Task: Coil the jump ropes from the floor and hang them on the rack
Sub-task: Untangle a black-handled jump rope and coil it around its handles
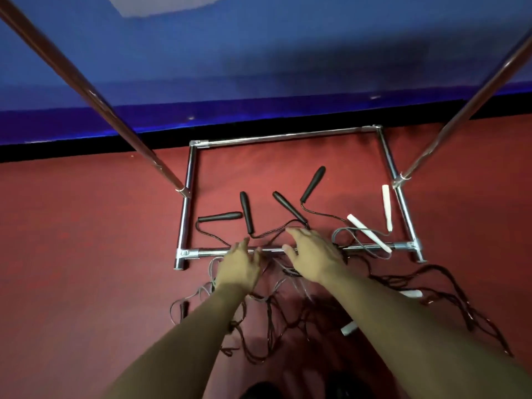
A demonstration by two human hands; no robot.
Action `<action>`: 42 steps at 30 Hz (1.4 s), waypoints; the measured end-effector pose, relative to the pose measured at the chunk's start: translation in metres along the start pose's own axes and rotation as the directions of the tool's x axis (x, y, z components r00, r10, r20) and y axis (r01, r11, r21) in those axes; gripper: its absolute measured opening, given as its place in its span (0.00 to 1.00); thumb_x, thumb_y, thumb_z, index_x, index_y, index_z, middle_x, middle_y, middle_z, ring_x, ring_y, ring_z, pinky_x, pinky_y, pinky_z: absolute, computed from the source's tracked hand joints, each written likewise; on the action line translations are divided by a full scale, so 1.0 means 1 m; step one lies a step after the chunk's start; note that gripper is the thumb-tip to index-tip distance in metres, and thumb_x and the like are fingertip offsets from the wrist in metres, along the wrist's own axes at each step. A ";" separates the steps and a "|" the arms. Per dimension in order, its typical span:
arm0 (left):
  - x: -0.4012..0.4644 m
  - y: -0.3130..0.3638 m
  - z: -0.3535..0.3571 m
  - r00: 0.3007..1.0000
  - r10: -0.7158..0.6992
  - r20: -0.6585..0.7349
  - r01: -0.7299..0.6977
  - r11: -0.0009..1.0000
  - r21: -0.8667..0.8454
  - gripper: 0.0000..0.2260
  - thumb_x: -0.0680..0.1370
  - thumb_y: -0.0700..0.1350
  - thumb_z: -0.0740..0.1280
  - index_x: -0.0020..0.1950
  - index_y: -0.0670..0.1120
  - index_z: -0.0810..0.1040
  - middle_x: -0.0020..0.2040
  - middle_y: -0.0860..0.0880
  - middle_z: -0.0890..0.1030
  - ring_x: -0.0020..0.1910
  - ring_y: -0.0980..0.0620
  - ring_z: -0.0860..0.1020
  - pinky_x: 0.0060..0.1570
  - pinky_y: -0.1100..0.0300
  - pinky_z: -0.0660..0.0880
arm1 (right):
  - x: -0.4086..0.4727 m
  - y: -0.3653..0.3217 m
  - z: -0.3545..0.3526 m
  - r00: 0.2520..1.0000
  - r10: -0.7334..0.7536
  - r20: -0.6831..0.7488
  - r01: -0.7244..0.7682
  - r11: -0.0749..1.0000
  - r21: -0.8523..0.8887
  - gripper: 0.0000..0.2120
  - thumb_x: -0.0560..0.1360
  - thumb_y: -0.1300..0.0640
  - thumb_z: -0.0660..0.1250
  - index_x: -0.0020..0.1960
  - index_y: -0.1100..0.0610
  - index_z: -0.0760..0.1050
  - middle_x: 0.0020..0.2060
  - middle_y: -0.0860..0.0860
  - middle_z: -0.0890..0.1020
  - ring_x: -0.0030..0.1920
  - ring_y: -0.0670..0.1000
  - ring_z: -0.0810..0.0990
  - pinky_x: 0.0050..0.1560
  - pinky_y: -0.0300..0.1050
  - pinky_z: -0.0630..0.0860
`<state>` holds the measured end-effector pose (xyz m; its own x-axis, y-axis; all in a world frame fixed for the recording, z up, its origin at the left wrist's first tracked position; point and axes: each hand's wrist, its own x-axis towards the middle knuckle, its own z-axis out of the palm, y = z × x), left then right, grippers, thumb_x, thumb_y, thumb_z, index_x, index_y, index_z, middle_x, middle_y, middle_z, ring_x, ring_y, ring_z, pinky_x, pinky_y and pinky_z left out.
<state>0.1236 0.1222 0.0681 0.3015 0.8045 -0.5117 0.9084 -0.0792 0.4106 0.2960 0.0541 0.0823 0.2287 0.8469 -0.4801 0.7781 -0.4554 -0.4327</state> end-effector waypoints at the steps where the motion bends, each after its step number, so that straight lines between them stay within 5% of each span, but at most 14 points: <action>1: 0.017 -0.005 0.003 1.000 0.013 -0.016 -0.013 1.000 0.012 0.24 0.85 0.55 0.57 0.79 0.46 0.65 0.73 0.43 0.73 0.71 0.41 0.72 0.69 0.50 0.69 | 0.018 0.003 0.007 1.000 -0.011 0.002 0.011 1.000 -0.006 0.25 0.84 0.45 0.58 0.79 0.50 0.63 0.75 0.49 0.70 0.75 0.54 0.67 0.74 0.50 0.64; 6: 0.099 -0.049 0.000 0.990 0.074 -0.121 -0.054 0.985 0.163 0.20 0.84 0.51 0.60 0.74 0.43 0.70 0.68 0.41 0.74 0.65 0.37 0.74 0.62 0.46 0.72 | 0.105 -0.008 0.036 0.997 -0.039 -0.065 0.042 0.998 0.044 0.20 0.83 0.45 0.62 0.71 0.53 0.74 0.67 0.51 0.79 0.69 0.56 0.73 0.69 0.50 0.69; 10: 0.151 -0.080 -0.010 0.979 0.060 -0.193 -0.017 0.977 0.214 0.21 0.82 0.50 0.65 0.73 0.43 0.71 0.67 0.40 0.74 0.65 0.35 0.73 0.63 0.42 0.72 | 0.161 -0.037 0.063 0.992 0.111 -0.057 -0.093 0.963 0.251 0.20 0.77 0.39 0.70 0.58 0.53 0.81 0.54 0.53 0.85 0.56 0.59 0.82 0.54 0.50 0.79; 15: 0.180 -0.100 0.000 0.974 0.085 -0.209 -0.004 0.933 0.360 0.18 0.81 0.53 0.66 0.67 0.46 0.75 0.60 0.41 0.77 0.61 0.36 0.74 0.59 0.43 0.71 | 0.190 -0.050 0.107 0.959 0.262 -0.105 -0.231 0.943 0.239 0.24 0.70 0.35 0.75 0.53 0.53 0.82 0.50 0.55 0.85 0.54 0.59 0.82 0.45 0.46 0.71; 19: 0.178 -0.100 0.010 0.964 0.081 -0.255 -0.032 0.981 0.193 0.16 0.81 0.56 0.67 0.61 0.45 0.77 0.54 0.42 0.77 0.54 0.38 0.76 0.52 0.44 0.75 | 0.190 -0.047 0.116 0.959 0.231 -0.167 -0.196 0.959 0.203 0.20 0.77 0.40 0.69 0.54 0.56 0.83 0.51 0.57 0.84 0.57 0.61 0.80 0.50 0.47 0.75; 21: 0.169 -0.090 0.008 0.952 0.050 -0.303 -0.049 0.999 0.010 0.14 0.81 0.55 0.68 0.59 0.46 0.77 0.53 0.45 0.77 0.52 0.41 0.77 0.50 0.48 0.75 | 0.184 -0.043 0.109 0.969 0.229 -0.090 -0.186 0.921 0.342 0.18 0.80 0.42 0.66 0.54 0.57 0.82 0.48 0.56 0.84 0.54 0.61 0.82 0.48 0.48 0.75; 25: 0.142 -0.039 -0.026 0.961 0.045 -0.273 -0.143 0.926 -0.350 0.09 0.79 0.54 0.72 0.51 0.49 0.78 0.43 0.52 0.80 0.42 0.48 0.79 0.43 0.54 0.78 | 0.154 -0.045 0.063 0.996 0.092 -0.015 -0.065 0.801 0.595 0.11 0.81 0.45 0.67 0.49 0.53 0.78 0.40 0.49 0.82 0.44 0.54 0.82 0.45 0.45 0.75; 30: 0.079 0.041 -0.100 0.952 0.107 -0.287 -0.263 0.769 -0.583 0.15 0.74 0.59 0.73 0.47 0.48 0.80 0.37 0.54 0.77 0.39 0.46 0.81 0.46 0.45 0.84 | 0.090 -0.067 -0.037 0.998 -0.015 -0.053 0.047 0.731 0.681 0.10 0.82 0.50 0.67 0.43 0.51 0.70 0.30 0.44 0.74 0.37 0.51 0.75 0.53 0.64 0.81; 34: -0.001 0.102 -0.170 0.935 0.178 -0.306 -0.340 0.692 -0.636 0.13 0.79 0.48 0.73 0.49 0.38 0.78 0.35 0.51 0.75 0.33 0.56 0.77 0.42 0.53 0.83 | 0.004 -0.099 -0.137 0.989 -0.122 -0.085 0.143 0.607 0.782 0.04 0.83 0.59 0.66 0.51 0.60 0.72 0.33 0.51 0.71 0.32 0.47 0.71 0.40 0.47 0.76; 36: -0.047 0.128 -0.205 0.915 0.205 -0.347 -0.389 0.673 -0.629 0.12 0.79 0.47 0.73 0.50 0.38 0.79 0.36 0.49 0.78 0.33 0.57 0.79 0.38 0.59 0.82 | -0.042 -0.113 -0.182 0.975 -0.187 -0.121 0.214 0.634 0.743 0.05 0.82 0.60 0.67 0.57 0.60 0.75 0.37 0.52 0.80 0.34 0.45 0.79 0.40 0.43 0.80; 39: -0.120 0.160 -0.252 0.867 0.244 -0.434 -0.472 0.678 -0.564 0.13 0.78 0.48 0.74 0.51 0.38 0.81 0.37 0.51 0.81 0.32 0.63 0.79 0.34 0.69 0.75 | -0.112 -0.134 -0.239 0.957 -0.229 -0.178 0.287 0.657 0.697 0.11 0.80 0.59 0.70 0.61 0.59 0.78 0.46 0.56 0.87 0.41 0.45 0.85 0.41 0.42 0.83; 42: -0.192 0.187 -0.292 0.820 0.292 -0.492 -0.548 0.647 -0.529 0.12 0.76 0.50 0.76 0.50 0.41 0.82 0.40 0.49 0.84 0.39 0.58 0.82 0.43 0.63 0.80 | -0.183 -0.156 -0.282 0.934 -0.243 -0.261 0.357 0.633 0.687 0.14 0.79 0.59 0.72 0.63 0.58 0.78 0.48 0.55 0.87 0.43 0.45 0.85 0.42 0.43 0.83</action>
<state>0.1513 0.1249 0.4630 0.3699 0.9263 0.0718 0.2693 -0.1808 0.9459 0.2982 0.0477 0.4529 0.1777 0.9735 -0.1441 0.1719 -0.1749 -0.9695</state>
